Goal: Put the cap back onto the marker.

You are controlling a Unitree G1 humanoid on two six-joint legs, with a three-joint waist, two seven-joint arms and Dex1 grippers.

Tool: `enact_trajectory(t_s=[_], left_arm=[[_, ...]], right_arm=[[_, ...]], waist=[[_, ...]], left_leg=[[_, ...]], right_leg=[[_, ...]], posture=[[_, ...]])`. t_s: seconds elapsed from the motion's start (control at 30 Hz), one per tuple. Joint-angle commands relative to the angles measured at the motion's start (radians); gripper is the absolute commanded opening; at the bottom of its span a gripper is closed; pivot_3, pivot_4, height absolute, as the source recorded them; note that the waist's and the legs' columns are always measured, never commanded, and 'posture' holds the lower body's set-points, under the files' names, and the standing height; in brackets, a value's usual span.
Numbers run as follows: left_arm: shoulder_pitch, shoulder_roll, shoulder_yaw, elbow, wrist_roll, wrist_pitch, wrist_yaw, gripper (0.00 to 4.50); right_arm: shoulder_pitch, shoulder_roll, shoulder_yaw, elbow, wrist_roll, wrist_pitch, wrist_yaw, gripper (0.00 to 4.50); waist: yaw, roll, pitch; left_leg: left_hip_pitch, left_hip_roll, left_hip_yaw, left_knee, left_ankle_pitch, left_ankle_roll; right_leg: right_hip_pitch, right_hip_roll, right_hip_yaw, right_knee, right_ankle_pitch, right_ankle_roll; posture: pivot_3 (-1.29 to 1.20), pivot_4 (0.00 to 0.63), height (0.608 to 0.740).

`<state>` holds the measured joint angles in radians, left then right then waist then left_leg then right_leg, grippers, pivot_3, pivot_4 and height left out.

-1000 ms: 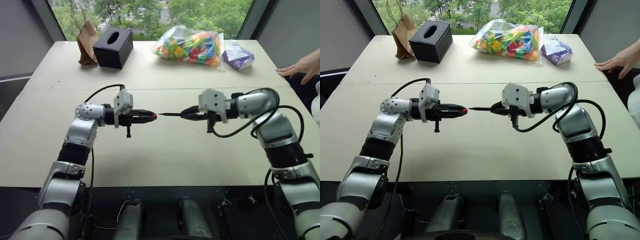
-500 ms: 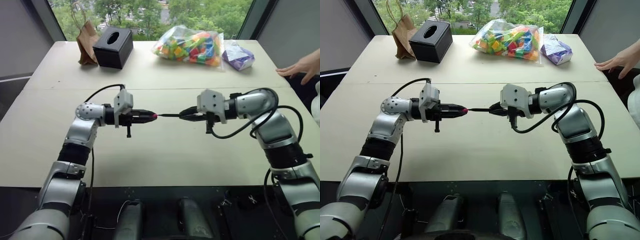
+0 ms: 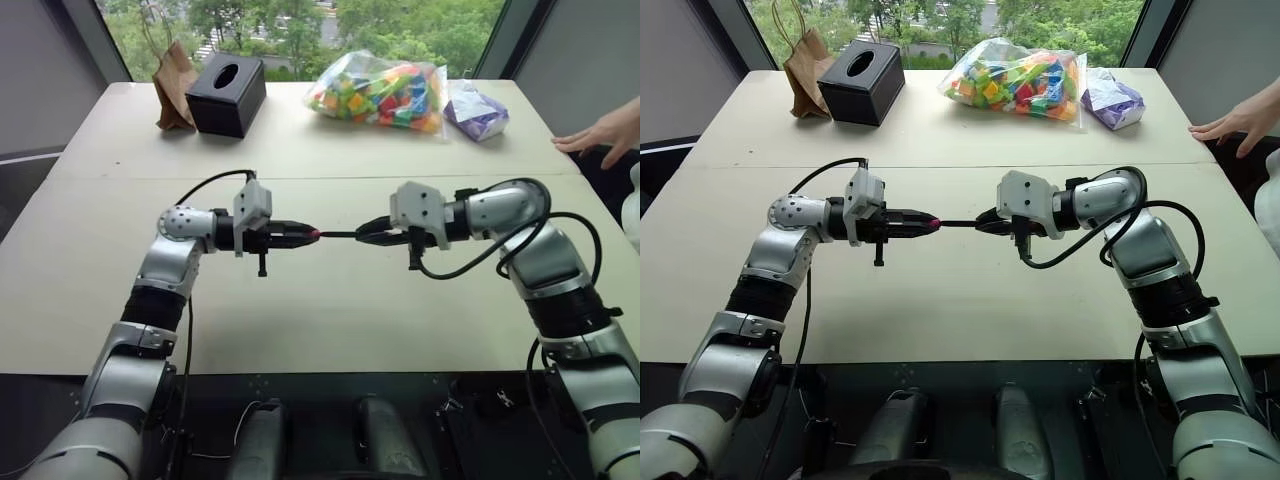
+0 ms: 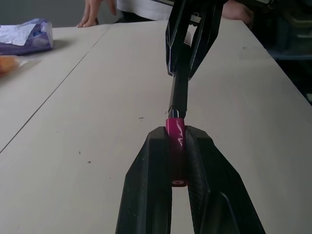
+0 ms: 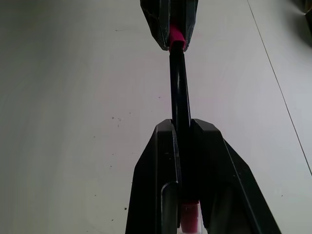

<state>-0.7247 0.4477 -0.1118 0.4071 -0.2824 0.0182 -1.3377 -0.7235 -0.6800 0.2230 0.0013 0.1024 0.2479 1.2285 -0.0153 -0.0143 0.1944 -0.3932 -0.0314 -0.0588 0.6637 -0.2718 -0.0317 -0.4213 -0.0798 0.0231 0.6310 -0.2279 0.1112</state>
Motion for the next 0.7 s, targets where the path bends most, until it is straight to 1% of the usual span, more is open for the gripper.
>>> enact_trajectory(t_s=[0.03,0.17,0.37,0.53,0.7], left_arm=[[-0.036,-0.001,-0.017,-0.046,0.003,-0.014,-0.020,0.00],[-0.042,0.010,-0.041,-0.020,0.056,-0.100,-0.036,0.00],[-0.065,0.000,-0.052,0.047,0.132,-0.268,-0.004,0.00],[-0.070,-0.015,-0.048,0.073,0.151,-0.336,0.015,0.00],[-0.075,-0.026,-0.036,0.091,0.141,-0.359,0.021,0.00]], right_arm=[[-0.019,0.023,0.010,-0.043,0.015,-0.012,-0.002,0.02],[-0.030,0.040,0.030,-0.021,0.002,-0.017,0.000,0.02],[-0.050,0.084,0.050,0.020,-0.004,0.009,-0.001,0.02],[-0.060,0.116,0.063,0.033,-0.010,0.032,-0.005,0.02],[-0.050,0.132,0.079,0.017,-0.023,0.037,0.003,0.02]], waist=[[0.000,0.000,0.000],[0.000,0.000,0.000],[0.001,0.000,0.000],[0.001,0.000,0.000],[0.000,0.000,0.000]], left_leg=[[0.000,0.000,0.000,0.000,0.000,0.000],[0.000,0.000,0.000,0.000,0.000,0.000],[0.000,0.000,0.000,0.000,0.000,0.000],[0.000,0.000,0.000,0.000,0.000,0.000],[0.000,0.000,0.000,0.000,0.000,0.000]], right_leg=[[0.000,0.000,0.000,0.000,0.000,0.000],[0.000,0.000,0.000,0.000,0.000,0.000],[0.000,0.000,0.000,0.000,0.000,0.000],[0.000,0.000,0.000,0.000,0.000,0.000],[0.000,0.000,0.000,0.000,0.000,0.000]], posture=[[0.00,0.150,0.740],[0.00,0.150,0.740],[0.00,0.150,0.740],[0.00,0.150,0.740],[0.00,0.150,0.740]])
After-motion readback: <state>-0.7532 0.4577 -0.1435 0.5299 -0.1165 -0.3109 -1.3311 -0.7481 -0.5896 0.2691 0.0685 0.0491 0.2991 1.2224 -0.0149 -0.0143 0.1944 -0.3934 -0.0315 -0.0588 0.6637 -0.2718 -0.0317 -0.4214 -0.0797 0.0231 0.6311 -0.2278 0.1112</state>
